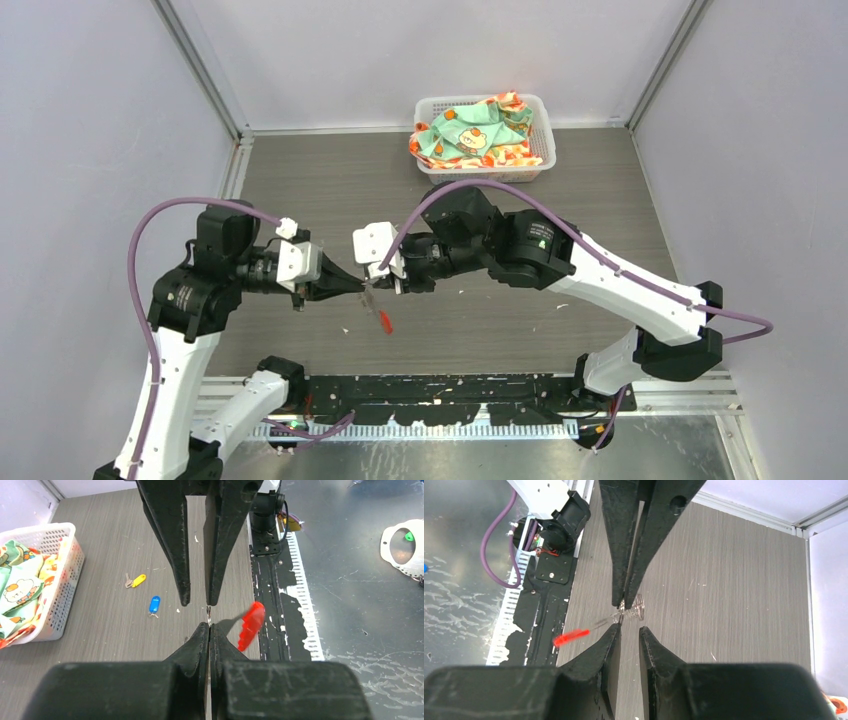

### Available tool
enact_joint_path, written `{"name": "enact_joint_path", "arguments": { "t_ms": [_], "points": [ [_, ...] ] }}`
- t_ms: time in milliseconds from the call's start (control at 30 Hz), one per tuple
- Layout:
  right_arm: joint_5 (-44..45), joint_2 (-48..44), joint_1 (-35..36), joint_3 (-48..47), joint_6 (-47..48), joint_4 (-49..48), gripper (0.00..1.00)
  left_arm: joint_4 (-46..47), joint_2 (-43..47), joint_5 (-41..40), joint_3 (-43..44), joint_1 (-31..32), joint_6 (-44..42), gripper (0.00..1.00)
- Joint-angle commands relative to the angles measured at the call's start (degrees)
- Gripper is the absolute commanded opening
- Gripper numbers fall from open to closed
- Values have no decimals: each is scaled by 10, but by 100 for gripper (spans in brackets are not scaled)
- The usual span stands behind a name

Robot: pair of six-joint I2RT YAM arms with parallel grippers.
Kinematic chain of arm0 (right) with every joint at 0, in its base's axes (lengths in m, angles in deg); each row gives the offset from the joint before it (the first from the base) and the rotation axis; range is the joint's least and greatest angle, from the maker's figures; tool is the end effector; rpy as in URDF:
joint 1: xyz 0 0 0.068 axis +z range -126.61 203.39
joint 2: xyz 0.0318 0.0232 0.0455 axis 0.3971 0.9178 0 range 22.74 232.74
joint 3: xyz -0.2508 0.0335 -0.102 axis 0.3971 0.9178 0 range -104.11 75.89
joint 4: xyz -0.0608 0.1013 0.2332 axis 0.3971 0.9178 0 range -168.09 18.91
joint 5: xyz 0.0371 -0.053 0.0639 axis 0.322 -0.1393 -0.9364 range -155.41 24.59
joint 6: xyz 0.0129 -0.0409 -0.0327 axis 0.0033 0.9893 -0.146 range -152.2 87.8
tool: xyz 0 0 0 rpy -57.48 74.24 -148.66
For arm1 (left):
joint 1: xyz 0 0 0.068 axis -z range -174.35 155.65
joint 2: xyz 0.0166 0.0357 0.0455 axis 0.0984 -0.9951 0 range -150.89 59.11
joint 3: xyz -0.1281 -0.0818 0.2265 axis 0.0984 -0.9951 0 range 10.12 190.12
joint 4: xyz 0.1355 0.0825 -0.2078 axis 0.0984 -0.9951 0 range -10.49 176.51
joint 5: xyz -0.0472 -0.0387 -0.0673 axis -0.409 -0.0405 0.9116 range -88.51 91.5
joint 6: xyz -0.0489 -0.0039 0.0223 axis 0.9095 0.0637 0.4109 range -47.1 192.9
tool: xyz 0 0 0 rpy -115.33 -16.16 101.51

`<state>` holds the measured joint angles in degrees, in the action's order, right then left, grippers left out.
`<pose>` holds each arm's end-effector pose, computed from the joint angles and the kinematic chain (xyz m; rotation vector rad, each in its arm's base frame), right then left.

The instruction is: Put the keys on the keyring

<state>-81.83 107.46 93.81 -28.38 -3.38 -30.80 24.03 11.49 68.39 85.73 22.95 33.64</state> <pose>0.0919 0.2882 0.4645 -1.7257 1.2265 0.7369 0.0884 -0.0618 0.4266 1.4084 1.2928 -0.9900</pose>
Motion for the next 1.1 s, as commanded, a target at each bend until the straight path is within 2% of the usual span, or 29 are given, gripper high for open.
{"name": "enact_joint_path", "arguments": {
  "t_ms": [0, 400, 600, 800, 900, 1000, 1067],
  "points": [
    [16, -14, 1, -27, 12, -18, 25, -2, 2, 10, 13, 5, 1, 0],
    [-42, 3, 1, -48, -2, -3, 25, 1, 0, -10, 14, 7, 6, 0],
    [-39, 15, 2, -54, -16, 5, 27, 46, 9, -13, 0, 9, 42, 0],
    [-23, 28, 1, -51, -24, -9, 25, 46, 9, -15, 2, 12, 47, 0],
    [-19, 34, 2, -52, -26, -19, 19, 46, 10, -16, 2, 14, 50, 0],
    [-9, 37, 1, -53, -28, -26, 3, 47, 10, -19, 1, 16, 52, 0],
    [2, 36, 1, -50, -30, -31, 1, 47, 10, -21, 0, 17, 52, 0]
  ]
}}
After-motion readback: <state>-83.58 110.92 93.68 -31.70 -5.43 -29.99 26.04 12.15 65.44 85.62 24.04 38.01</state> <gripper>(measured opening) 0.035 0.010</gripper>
